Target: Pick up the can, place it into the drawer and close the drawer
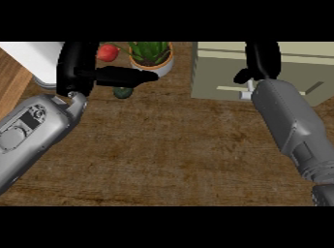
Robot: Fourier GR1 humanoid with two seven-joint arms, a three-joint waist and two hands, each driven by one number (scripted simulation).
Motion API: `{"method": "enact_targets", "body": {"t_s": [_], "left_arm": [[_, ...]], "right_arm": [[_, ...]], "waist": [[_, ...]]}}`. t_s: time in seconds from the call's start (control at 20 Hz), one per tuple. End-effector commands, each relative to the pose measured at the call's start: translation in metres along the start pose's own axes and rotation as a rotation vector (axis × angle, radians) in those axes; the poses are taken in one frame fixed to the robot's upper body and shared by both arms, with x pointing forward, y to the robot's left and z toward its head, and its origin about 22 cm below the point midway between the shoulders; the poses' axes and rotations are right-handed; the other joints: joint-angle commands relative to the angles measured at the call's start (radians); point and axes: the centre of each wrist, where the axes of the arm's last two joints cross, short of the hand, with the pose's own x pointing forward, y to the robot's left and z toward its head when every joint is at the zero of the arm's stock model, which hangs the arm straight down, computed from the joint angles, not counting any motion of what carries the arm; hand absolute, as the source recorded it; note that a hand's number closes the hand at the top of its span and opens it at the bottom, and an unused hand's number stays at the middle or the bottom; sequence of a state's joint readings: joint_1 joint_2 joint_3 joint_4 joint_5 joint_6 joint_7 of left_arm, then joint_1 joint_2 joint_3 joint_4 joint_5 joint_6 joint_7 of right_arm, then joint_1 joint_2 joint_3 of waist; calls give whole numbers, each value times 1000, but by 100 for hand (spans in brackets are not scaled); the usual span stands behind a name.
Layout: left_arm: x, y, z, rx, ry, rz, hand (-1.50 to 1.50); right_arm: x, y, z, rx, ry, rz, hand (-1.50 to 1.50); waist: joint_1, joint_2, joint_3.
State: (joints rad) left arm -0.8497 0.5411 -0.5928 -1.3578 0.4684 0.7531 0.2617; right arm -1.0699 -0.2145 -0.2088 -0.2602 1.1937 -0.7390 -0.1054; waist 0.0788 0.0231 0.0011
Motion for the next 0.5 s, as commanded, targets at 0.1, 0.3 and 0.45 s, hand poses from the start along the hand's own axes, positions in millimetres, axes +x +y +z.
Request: {"method": "enact_targets", "body": {"t_s": [0.1,0.3,0.45], "left_arm": [[-8,1,5,11,7,9,-150],[-5,17,2,24,2,10,-150],[-33,9,17,18,12,-7,-150]], "right_arm": [[21,-15,-20,-77,4,-193,-150],[29,-11,-18,-90,0,-349,-150],[39,-24,-31,-101,11,-472,-150]], "waist": [[16,13,4],[6,6,4],[0,2,3]]}}
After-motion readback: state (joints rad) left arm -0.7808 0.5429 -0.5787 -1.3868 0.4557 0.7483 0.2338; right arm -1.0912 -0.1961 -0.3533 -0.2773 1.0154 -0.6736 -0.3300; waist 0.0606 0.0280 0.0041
